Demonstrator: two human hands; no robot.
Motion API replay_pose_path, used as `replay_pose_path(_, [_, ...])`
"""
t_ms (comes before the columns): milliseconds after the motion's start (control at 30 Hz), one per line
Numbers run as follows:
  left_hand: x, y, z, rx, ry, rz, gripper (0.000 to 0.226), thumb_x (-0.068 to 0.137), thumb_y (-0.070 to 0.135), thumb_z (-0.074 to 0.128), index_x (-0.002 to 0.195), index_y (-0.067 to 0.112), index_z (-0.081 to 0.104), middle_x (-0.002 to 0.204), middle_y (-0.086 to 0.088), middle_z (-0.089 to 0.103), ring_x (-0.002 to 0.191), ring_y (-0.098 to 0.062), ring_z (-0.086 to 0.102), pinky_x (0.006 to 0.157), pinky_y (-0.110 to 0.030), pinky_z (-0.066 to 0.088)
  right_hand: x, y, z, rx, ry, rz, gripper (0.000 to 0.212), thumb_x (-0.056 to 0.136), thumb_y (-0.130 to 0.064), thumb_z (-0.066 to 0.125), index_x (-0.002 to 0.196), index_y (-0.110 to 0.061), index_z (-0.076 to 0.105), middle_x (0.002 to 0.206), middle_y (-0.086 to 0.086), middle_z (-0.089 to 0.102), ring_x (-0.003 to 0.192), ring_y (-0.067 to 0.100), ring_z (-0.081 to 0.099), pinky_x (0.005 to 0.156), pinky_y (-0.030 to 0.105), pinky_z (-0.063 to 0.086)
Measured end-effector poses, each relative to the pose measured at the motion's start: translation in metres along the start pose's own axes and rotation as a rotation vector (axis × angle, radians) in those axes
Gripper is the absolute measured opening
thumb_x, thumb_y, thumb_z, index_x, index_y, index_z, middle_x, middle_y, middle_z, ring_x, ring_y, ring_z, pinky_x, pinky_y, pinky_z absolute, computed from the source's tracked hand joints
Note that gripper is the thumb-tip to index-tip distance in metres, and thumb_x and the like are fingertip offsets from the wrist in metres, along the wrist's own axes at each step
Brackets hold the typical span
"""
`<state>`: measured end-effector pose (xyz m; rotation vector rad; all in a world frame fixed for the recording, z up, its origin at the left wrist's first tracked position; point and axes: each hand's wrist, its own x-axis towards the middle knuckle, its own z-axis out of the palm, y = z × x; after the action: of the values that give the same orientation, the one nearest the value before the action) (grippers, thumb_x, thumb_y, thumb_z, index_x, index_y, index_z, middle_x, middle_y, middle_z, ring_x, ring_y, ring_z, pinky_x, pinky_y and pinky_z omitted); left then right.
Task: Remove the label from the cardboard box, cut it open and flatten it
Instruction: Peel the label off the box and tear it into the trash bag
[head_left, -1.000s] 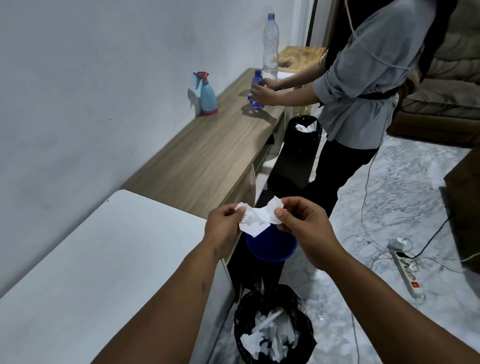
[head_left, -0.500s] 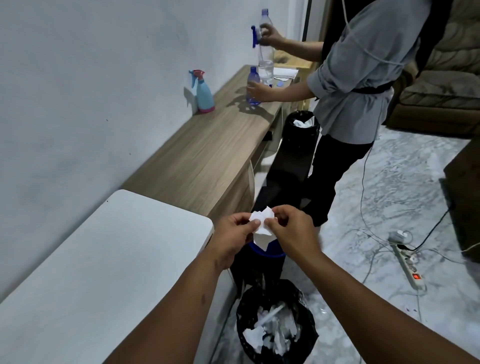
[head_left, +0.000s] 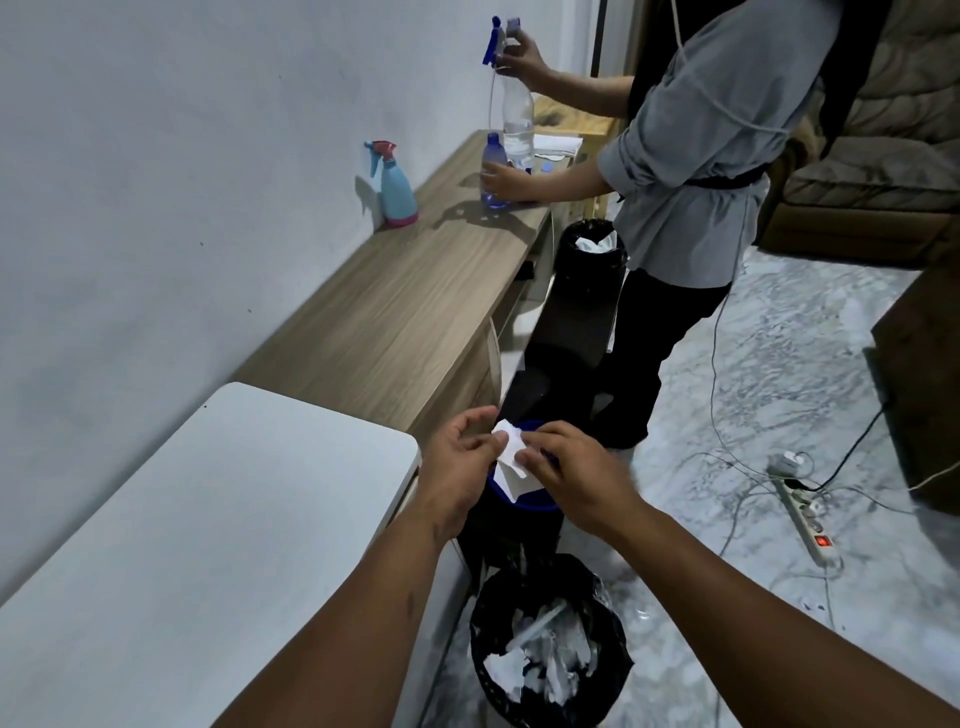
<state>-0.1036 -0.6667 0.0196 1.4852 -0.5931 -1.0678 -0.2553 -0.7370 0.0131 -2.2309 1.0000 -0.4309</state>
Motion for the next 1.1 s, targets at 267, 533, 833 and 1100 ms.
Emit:
replay_pose_path(267, [-0.010, -0.007, -0.003, 0.211, 0.047, 0.087, 0.037, 0.091, 0.007, 0.075, 0.125, 0.019, 0.067, 0.083, 0.003, 0.072, 0.077, -0.008, 0.069, 0.072, -0.015, 0.053, 0.000, -0.003, 0.002, -0.183, -0.073, -0.019, 0.022, 0.095, -0.041, 0.053, 0.082, -0.025, 0.059, 0.073, -0.007, 0.058, 0.070, 0.015, 0.056, 0.059, 0.034, 0.042])
replay_pose_path(533, [-0.018, -0.019, -0.016, 0.947, -0.134, 0.293, 0.027, 0.086, 0.032, 0.080, 0.112, 0.027, 0.079, 0.107, 0.012, 0.064, 0.098, -0.007, 0.059, 0.087, -0.024, 0.048, -0.020, 0.021, 0.008, 0.034, -0.144, 0.037, 0.017, 0.091, -0.035, 0.065, 0.100, -0.023, 0.074, 0.082, -0.010, 0.071, 0.075, 0.003, 0.064, 0.065, 0.019, 0.047])
replay_pose_path(833, [-0.028, -0.047, -0.008, 0.826, -0.061, 0.145, 0.008, 0.092, 0.027, 0.074, 0.096, 0.025, 0.081, 0.083, 0.012, 0.075, 0.077, -0.002, 0.070, 0.080, -0.031, 0.060, -0.047, 0.028, 0.025, 0.435, -0.014, 0.377, 0.013, 0.086, -0.017, 0.067, 0.095, -0.026, 0.062, 0.090, -0.005, 0.067, 0.082, 0.023, 0.068, 0.075, 0.042, 0.057])
replay_pose_path(1100, [-0.040, -0.109, -0.009, 0.741, -0.076, -0.089, 0.009, 0.091, 0.019, 0.072, 0.099, 0.023, 0.071, 0.076, 0.010, 0.067, 0.072, -0.008, 0.063, 0.064, -0.015, 0.045, -0.075, 0.052, 0.064, 0.435, -0.008, 0.558, 0.020, 0.087, -0.014, 0.069, 0.103, -0.021, 0.060, 0.092, 0.003, 0.066, 0.082, 0.021, 0.068, 0.075, 0.040, 0.060])
